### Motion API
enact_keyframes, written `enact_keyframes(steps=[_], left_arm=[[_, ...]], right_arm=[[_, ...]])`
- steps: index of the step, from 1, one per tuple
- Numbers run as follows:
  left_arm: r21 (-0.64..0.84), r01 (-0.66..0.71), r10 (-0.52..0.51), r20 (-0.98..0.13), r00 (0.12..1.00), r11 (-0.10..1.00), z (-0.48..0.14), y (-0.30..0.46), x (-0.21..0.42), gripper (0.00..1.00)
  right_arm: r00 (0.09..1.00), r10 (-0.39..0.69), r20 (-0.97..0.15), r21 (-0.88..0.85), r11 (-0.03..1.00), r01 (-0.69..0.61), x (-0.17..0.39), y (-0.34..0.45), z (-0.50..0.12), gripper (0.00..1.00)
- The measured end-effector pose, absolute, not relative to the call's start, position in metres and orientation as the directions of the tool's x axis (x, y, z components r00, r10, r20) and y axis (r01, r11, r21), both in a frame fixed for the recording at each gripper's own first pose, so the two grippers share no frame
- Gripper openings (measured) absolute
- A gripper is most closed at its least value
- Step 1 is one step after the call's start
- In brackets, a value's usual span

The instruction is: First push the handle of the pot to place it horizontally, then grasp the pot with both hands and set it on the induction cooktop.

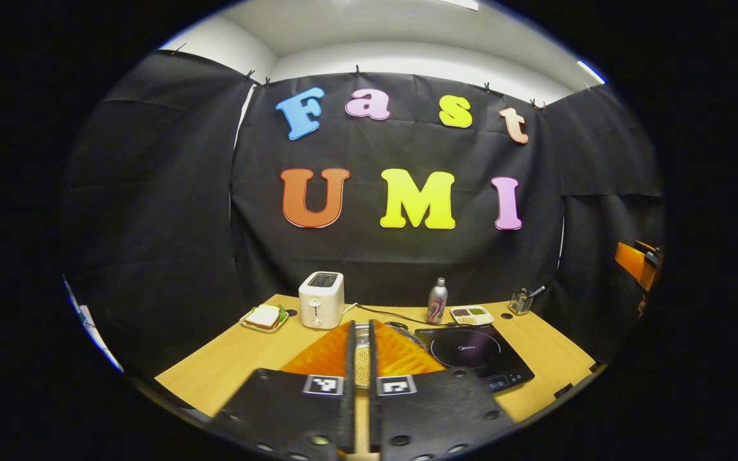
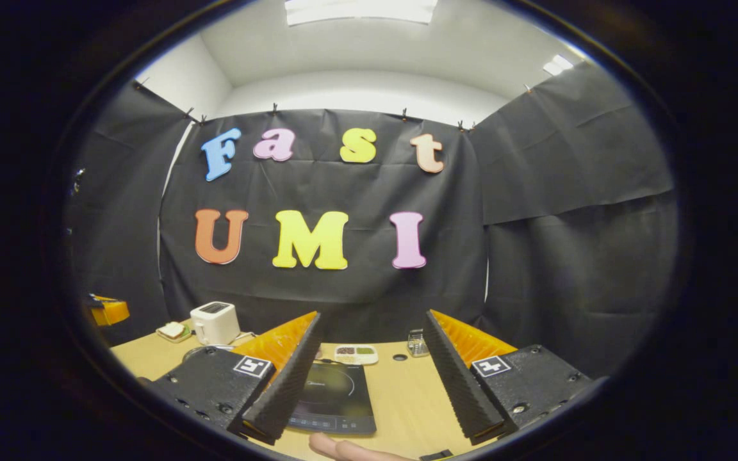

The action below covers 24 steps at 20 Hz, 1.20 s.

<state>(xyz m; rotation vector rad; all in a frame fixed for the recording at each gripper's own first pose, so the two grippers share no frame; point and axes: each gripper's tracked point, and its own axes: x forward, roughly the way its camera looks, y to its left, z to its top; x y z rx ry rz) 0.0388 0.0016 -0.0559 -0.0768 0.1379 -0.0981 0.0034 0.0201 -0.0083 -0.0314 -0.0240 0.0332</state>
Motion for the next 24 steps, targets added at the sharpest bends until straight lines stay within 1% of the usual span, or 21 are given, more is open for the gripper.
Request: enact_keyframes(steps=[1, 3, 4, 5, 6, 9, 10, 11, 12, 13, 17, 18, 19, 20, 21, 22, 23, 24], left_arm=[[-0.072, 0.101, -0.112, -0.161, 0.981, 0.992, -0.066, -0.001, 0.036, 0.01], [-0.045, 0.102, -0.109, -0.192, 0.975, 0.994, -0.076, 0.001, 0.045, 0.0], [-0.031, 0.104, -0.108, -0.212, 0.971, 0.994, -0.084, 0.003, 0.048, 0.0], [-0.029, 0.106, -0.11, -0.228, 0.968, 0.994, -0.09, 0.003, 0.051, 0.0], [-0.031, 0.114, -0.118, -0.251, 0.961, 0.993, -0.098, 0.001, 0.053, 0.0], [-0.04, 0.122, -0.128, -0.324, 0.937, 0.992, -0.123, -0.001, 0.065, 0.0], [-0.04, 0.117, -0.123, -0.355, 0.927, 0.992, -0.135, 0.0, 0.068, 0.0], [-0.037, 0.117, -0.122, -0.384, 0.915, 0.992, -0.144, 0.0, 0.073, 0.0], [-0.042, 0.121, -0.127, -0.411, 0.903, 0.992, -0.154, -0.002, 0.075, 0.0], [-0.048, 0.126, -0.134, -0.44, 0.888, 0.991, -0.166, -0.004, 0.078, 0.0], [-0.08, 0.137, -0.158, -0.546, 0.823, 0.987, -0.211, -0.01, 0.085, 0.0], [-0.095, 0.138, -0.168, -0.57, 0.804, 0.986, -0.222, -0.011, 0.087, 0.0], [-0.101, 0.133, -0.167, -0.594, 0.787, 0.986, -0.234, -0.011, 0.088, 0.0], [-0.103, 0.133, -0.168, -0.618, 0.768, 0.986, -0.244, -0.011, 0.091, 0.0], [-0.105, 0.129, -0.166, -0.64, 0.75, 0.986, -0.254, -0.012, 0.093, 0.0], [-0.11, 0.128, -0.169, -0.66, 0.732, 0.986, -0.263, -0.012, 0.094, 0.0], [-0.124, 0.129, -0.179, -0.674, 0.717, 0.984, -0.269, -0.014, 0.096, 0.0], [-0.14, 0.121, -0.185, -0.682, 0.707, 0.983, -0.274, -0.016, 0.097, 0.0]], right_arm=[[0.999, 0.033, 0.021, -0.032, 0.999, -0.032, 0.004, 0.021, -0.01, 0.96], [0.999, 0.031, 0.01, -0.033, 0.999, -0.03, 0.008, 0.021, -0.014, 0.96], [1.0, 0.029, 0.006, -0.033, 0.999, -0.029, 0.009, 0.021, -0.017, 0.99], [1.0, 0.028, 0.002, -0.035, 0.999, -0.028, 0.01, 0.022, -0.019, 0.99], [1.0, 0.028, -0.002, -0.038, 0.999, -0.028, 0.011, 0.021, -0.02, 0.96], [1.0, 0.03, 0.001, -0.042, 0.999, -0.029, 0.012, 0.02, -0.02, 0.96], [1.0, 0.03, 0.002, -0.044, 0.999, -0.03, 0.013, 0.019, -0.021, 0.99], [1.0, 0.03, 0.004, -0.044, 0.999, -0.03, 0.013, 0.018, -0.021, 0.99], [1.0, 0.029, 0.007, -0.045, 0.999, -0.029, 0.014, 0.017, -0.022, 0.99], [1.0, 0.027, 0.008, -0.049, 0.998, -0.027, 0.015, 0.016, -0.022, 0.96], [0.999, 0.041, -0.006, -0.051, 0.998, -0.041, 0.02, 0.018, -0.028, 0.96], [0.999, 0.045, -0.013, -0.047, 0.998, -0.045, 0.021, 0.018, -0.03, 0.99], [0.999, 0.048, -0.018, -0.045, 0.998, -0.049, 0.023, 0.017, -0.032, 0.99], [0.999, 0.05, -0.022, -0.045, 0.998, -0.05, 0.025, 0.017, -0.034, 0.96], [0.998, 0.049, -0.025, -0.045, 0.998, -0.05, 0.027, 0.015, -0.036, 0.96], [0.999, 0.046, -0.027, -0.046, 0.998, -0.048, 0.028, 0.014, -0.038, 0.99], [0.999, 0.044, -0.029, -0.046, 0.998, -0.045, 0.03, 0.012, -0.04, 0.99], [0.999, 0.043, -0.032, -0.047, 0.998, -0.044, 0.032, 0.011, -0.042, 0.96]])
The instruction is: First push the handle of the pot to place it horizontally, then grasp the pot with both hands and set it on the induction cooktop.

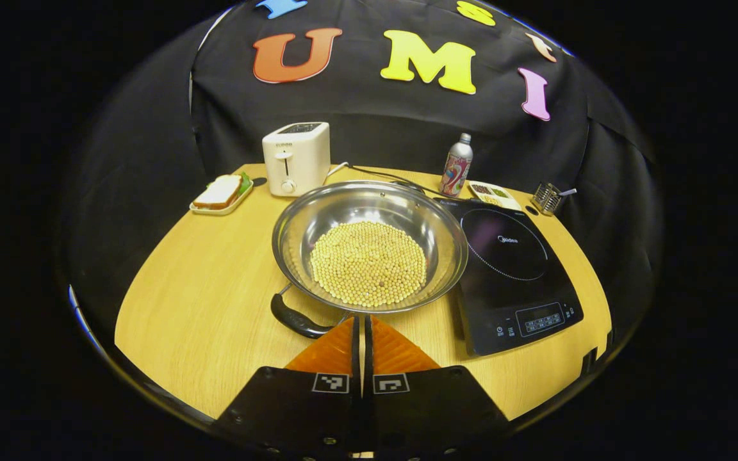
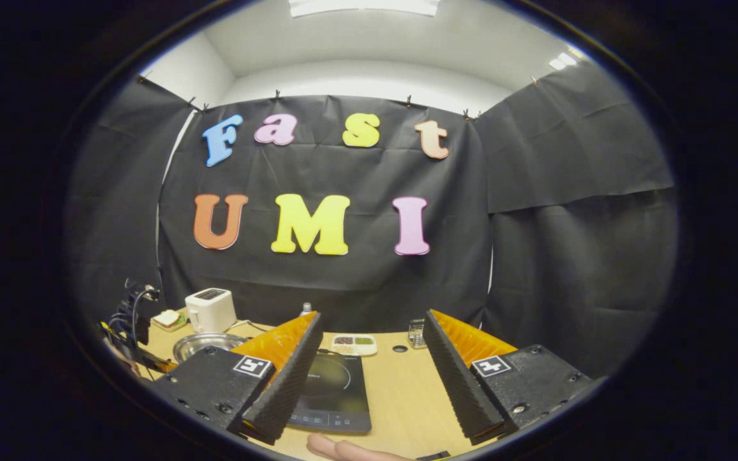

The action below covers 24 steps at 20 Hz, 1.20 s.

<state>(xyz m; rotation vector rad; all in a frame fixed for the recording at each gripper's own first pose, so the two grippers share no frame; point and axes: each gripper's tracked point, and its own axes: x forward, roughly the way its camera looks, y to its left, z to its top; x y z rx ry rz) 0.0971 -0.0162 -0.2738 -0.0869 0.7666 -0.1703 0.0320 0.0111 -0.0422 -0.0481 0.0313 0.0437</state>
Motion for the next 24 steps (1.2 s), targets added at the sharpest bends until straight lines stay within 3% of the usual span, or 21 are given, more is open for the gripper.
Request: enact_keyframes(steps=[2, 3, 4, 9, 10, 11, 17, 18, 19, 24], left_arm=[[-0.152, 0.119, -0.192, -0.699, 0.689, 0.981, -0.282, -0.018, 0.1, 0.0], [-0.149, 0.119, -0.19, -0.707, 0.681, 0.982, -0.285, -0.017, 0.1, 0.1], [-0.142, 0.112, -0.18, -0.715, 0.676, 0.983, -0.288, -0.015, 0.101, 0.0], [-0.158, 0.083, -0.173, -0.74, 0.65, 0.984, -0.3, -0.006, 0.104, 0.0], [-0.169, 0.08, -0.181, -0.742, 0.646, 0.982, -0.3, -0.007, 0.103, 0.1], [-0.17, 0.078, -0.18, -0.741, 0.648, 0.982, -0.3, -0.006, 0.103, 0.0], [-0.17, 0.039, -0.154, -0.745, 0.648, 0.985, -0.301, 0.016, 0.112, 0.0], [-0.17, 0.032, -0.15, -0.747, 0.648, 0.985, -0.302, 0.021, 0.114, 0.1], [-0.17, 0.026, -0.146, -0.747, 0.648, 0.985, -0.302, 0.025, 0.116, 0.0], [-0.173, -0.006, -0.128, -0.75, 0.649, 0.985, -0.298, 0.044, 0.13, 0.0]], right_arm=[[0.998, 0.041, -0.041, -0.049, 0.998, -0.043, 0.038, 0.009, -0.046, 0.96], [0.998, 0.039, -0.047, -0.052, 0.998, -0.041, 0.04, 0.008, -0.048, 0.96], [0.998, 0.037, -0.053, -0.054, 0.998, -0.04, 0.042, 0.008, -0.051, 0.96], [0.997, 0.039, -0.063, -0.057, 0.997, -0.042, 0.051, 0.007, -0.053, 0.96], [0.997, 0.038, -0.062, -0.058, 0.997, -0.041, 0.052, 0.007, -0.053, 0.96], [0.997, 0.038, -0.063, -0.058, 0.997, -0.042, 0.054, 0.009, -0.053, 0.96], [0.996, 0.053, -0.072, -0.063, 0.996, -0.058, 0.062, 0.023, -0.054, 0.96], [0.996, 0.056, -0.073, -0.064, 0.996, -0.061, 0.063, 0.025, -0.054, 0.96], [0.996, 0.058, -0.073, -0.065, 0.996, -0.063, 0.065, 0.027, -0.053, 0.96], [0.996, 0.062, -0.067, -0.08, 0.994, -0.067, 0.077, 0.042, -0.047, 0.96]])
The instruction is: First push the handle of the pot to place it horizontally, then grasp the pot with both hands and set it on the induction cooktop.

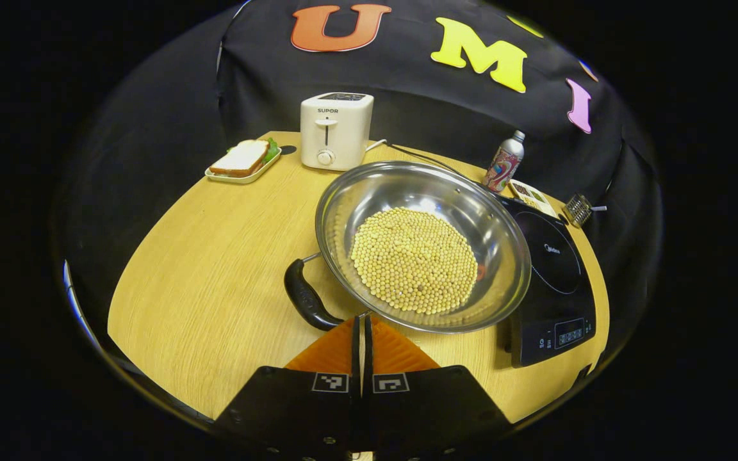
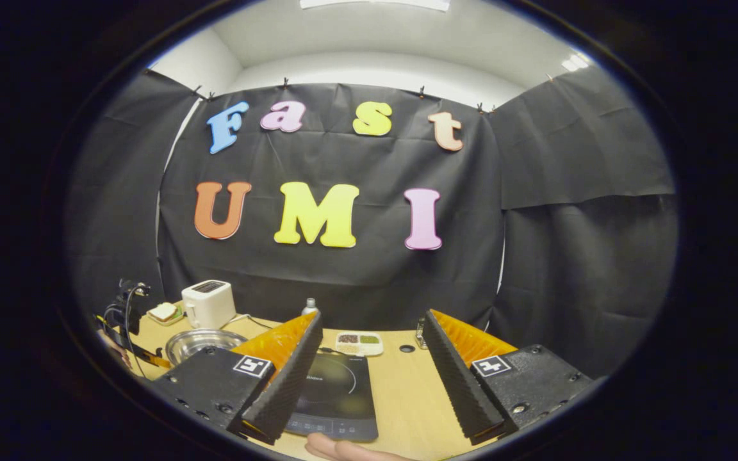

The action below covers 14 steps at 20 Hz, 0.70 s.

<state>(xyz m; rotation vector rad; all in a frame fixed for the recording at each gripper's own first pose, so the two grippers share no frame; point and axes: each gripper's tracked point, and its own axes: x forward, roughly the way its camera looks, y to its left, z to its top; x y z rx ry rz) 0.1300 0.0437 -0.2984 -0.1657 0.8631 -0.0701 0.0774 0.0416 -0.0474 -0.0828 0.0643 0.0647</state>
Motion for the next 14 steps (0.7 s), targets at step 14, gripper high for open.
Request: enact_keyframes(steps=[14], left_arm=[[-0.121, -0.046, -0.064, -0.769, 0.636, 0.992, -0.302, 0.085, 0.183, 0.0]], right_arm=[[0.992, 0.069, -0.103, -0.077, 0.994, -0.077, 0.116, 0.068, -0.06, 0.96]])
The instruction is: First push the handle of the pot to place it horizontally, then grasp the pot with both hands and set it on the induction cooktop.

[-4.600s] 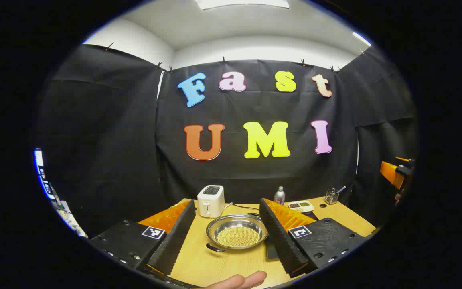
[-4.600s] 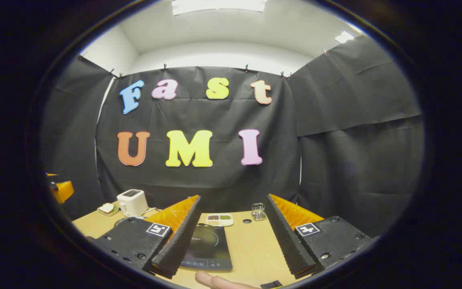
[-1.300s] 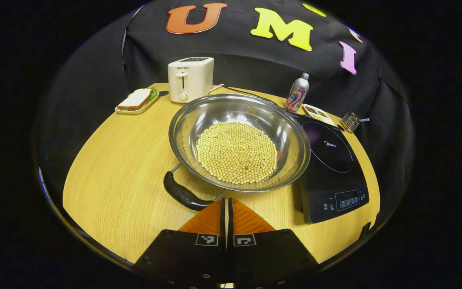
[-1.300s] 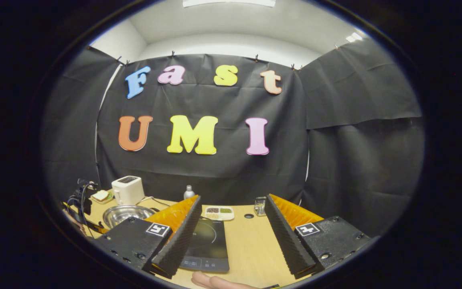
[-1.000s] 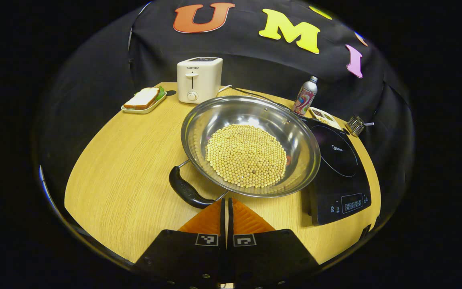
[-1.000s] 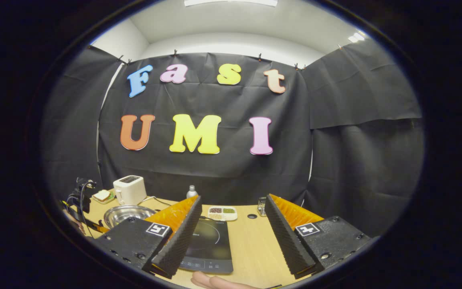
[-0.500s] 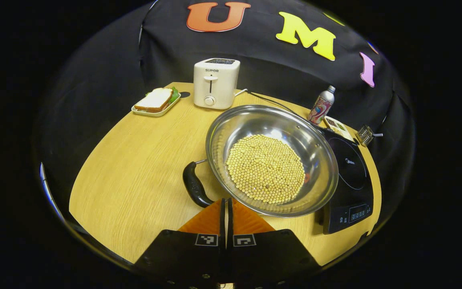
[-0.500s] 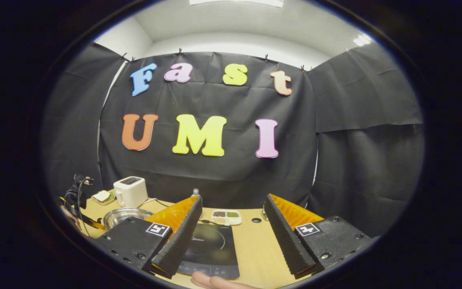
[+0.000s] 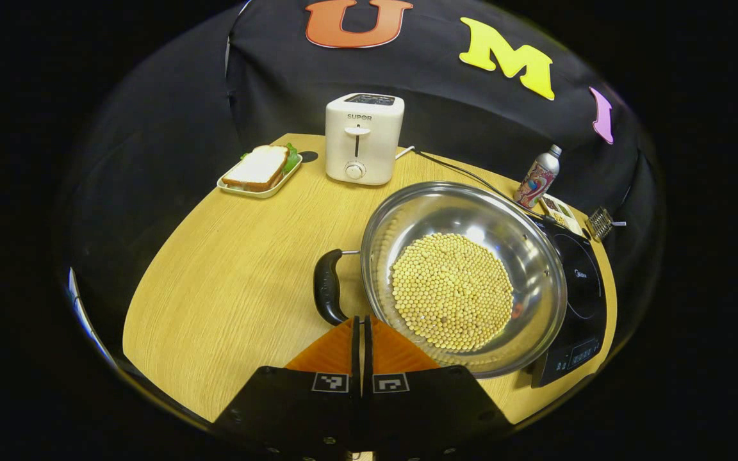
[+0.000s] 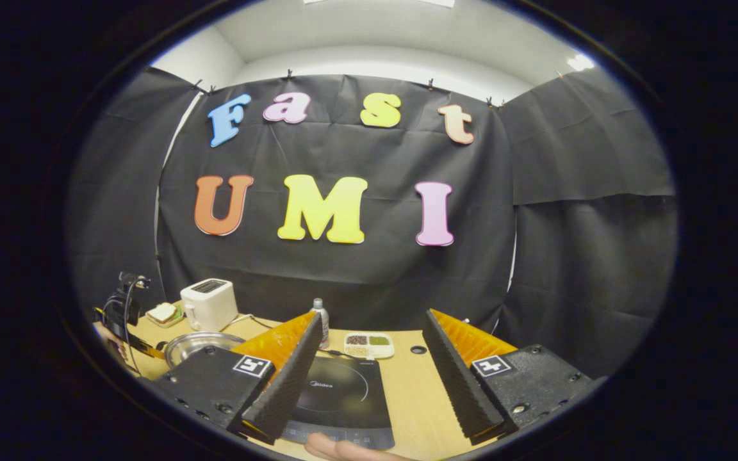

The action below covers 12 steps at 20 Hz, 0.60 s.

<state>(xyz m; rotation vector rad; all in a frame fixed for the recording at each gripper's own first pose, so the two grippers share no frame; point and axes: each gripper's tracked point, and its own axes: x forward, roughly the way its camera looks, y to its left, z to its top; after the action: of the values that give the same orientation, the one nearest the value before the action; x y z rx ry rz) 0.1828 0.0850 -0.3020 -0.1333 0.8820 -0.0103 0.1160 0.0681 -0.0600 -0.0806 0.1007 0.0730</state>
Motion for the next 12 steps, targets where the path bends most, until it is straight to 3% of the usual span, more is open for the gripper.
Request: enact_keyframes(steps=[3, 4, 5, 6, 7, 8, 9, 12], left_arm=[[-0.11, -0.048, -0.054, -0.769, 0.637, 0.993, -0.303, 0.091, 0.194, 0.0], [-0.107, -0.048, -0.052, -0.769, 0.638, 0.993, -0.303, 0.092, 0.197, 0.1], [-0.107, -0.047, -0.053, -0.771, 0.635, 0.993, -0.303, 0.093, 0.2, 0.0], [-0.111, -0.05, -0.055, -0.771, 0.634, 0.993, -0.303, 0.093, 0.202, 0.0], [-0.113, -0.05, -0.056, -0.773, 0.632, 0.992, -0.303, 0.093, 0.206, 0.1], [-0.108, -0.044, -0.056, -0.772, 0.634, 0.993, -0.303, 0.094, 0.209, 0.1], [-0.101, -0.045, -0.05, -0.773, 0.633, 0.994, -0.303, 0.096, 0.212, 0.0], [-0.095, -0.044, -0.045, -0.768, 0.639, 0.994, -0.3, 0.097, 0.215, 0.0]], right_arm=[[0.99, 0.061, -0.123, -0.085, 0.994, -0.072, 0.121, 0.07, -0.07, 0.96], [0.99, 0.059, -0.129, -0.089, 0.994, -0.071, 0.123, 0.072, -0.074, 0.96], [0.989, 0.059, -0.136, -0.09, 0.993, -0.072, 0.125, 0.074, -0.077, 0.96], [0.988, 0.058, -0.145, -0.09, 0.993, -0.072, 0.125, 0.076, -0.082, 0.96], [0.986, 0.059, -0.156, -0.086, 0.994, -0.074, 0.125, 0.078, -0.088, 0.97], [0.984, 0.065, -0.168, -0.082, 0.993, -0.079, 0.125, 0.083, -0.094, 0.96], [0.981, 0.07, -0.182, -0.081, 0.993, -0.086, 0.126, 0.087, -0.1, 0.96], [0.972, 0.076, -0.224, -0.09, 0.991, -0.098, 0.128, 0.096, -0.118, 0.96]])
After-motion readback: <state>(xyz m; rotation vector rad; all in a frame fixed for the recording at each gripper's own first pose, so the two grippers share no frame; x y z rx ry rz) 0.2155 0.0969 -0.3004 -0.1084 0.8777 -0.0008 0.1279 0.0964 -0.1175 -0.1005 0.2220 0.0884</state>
